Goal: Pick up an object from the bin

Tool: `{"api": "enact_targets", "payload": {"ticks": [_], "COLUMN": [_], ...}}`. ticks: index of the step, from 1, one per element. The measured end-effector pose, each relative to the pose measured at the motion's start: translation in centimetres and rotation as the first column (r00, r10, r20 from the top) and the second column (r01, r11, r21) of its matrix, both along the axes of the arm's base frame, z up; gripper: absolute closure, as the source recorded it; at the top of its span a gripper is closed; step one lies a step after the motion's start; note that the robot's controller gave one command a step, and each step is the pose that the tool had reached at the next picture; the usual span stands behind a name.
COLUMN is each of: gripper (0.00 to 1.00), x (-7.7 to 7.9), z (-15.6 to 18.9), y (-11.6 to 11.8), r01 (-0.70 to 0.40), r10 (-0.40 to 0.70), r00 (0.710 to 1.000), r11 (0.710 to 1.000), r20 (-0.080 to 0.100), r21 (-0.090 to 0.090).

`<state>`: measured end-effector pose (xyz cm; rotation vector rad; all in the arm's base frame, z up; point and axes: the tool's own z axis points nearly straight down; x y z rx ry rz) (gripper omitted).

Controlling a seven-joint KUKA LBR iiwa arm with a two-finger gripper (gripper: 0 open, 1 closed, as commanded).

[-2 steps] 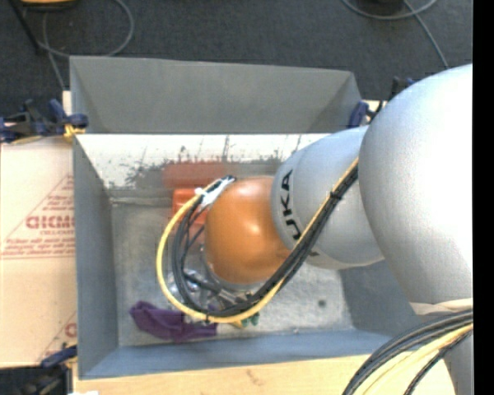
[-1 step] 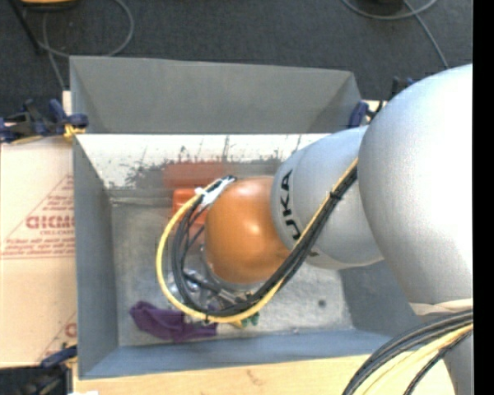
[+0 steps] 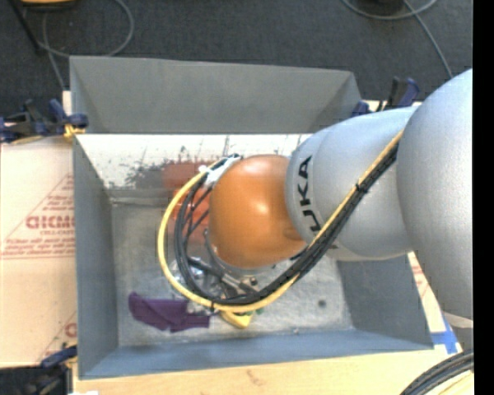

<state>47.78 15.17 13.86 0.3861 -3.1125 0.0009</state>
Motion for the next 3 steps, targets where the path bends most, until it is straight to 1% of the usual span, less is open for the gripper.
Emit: {"api": "enact_targets", "payload": {"ticks": [1, 2, 3], "gripper": [1.00, 1.00, 1.00], "x": [0.8, 1.0, 1.1], "z": [6.1, 10.9, 11.8], "y": [-0.6, -0.8, -1.0], "r01": [-0.012, -0.016, -0.032], "r10": [0.012, 0.016, 0.032], "r00": [1.000, 1.000, 0.999], "r11": [1.000, 1.000, 0.999], "r20": [0.003, 0.010, 0.010], "r21": [0.000, 0.001, 0.003]}}
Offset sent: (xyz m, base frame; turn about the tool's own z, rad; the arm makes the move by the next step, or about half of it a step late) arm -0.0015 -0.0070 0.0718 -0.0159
